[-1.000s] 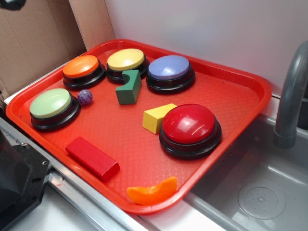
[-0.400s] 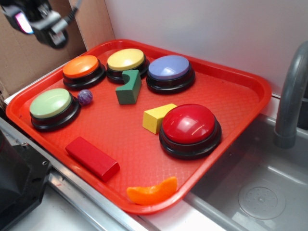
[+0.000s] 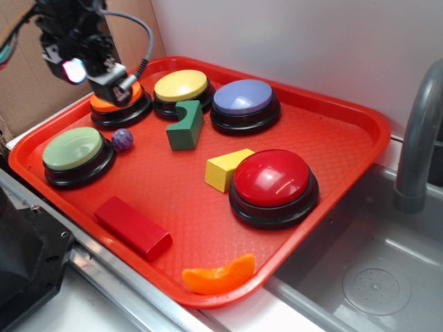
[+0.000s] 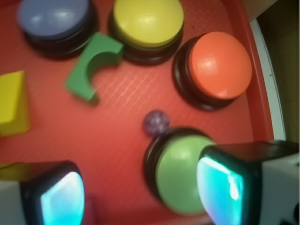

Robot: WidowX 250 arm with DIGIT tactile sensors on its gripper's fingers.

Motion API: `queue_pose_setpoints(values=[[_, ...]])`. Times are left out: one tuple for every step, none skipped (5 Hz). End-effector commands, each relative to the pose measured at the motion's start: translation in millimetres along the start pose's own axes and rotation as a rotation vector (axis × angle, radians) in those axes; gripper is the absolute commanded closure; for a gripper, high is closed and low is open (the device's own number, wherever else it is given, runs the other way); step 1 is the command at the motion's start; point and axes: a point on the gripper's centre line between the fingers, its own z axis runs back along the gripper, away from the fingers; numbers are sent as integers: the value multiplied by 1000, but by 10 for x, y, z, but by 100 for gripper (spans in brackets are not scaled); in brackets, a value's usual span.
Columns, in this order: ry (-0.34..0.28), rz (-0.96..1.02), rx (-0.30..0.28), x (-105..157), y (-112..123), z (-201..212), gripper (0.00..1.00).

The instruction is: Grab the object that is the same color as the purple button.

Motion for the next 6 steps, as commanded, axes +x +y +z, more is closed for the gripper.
queue_pose_setpoints(values=[[20, -24, 72, 139, 149, -388, 0], [50, 6, 101, 133, 196, -530, 0], [69, 17, 107, 146, 235, -644, 0], [83, 10, 111, 190, 237, -736, 0], [99, 6, 119, 189, 233, -796, 0], [98, 30, 122, 203, 236, -861, 2]])
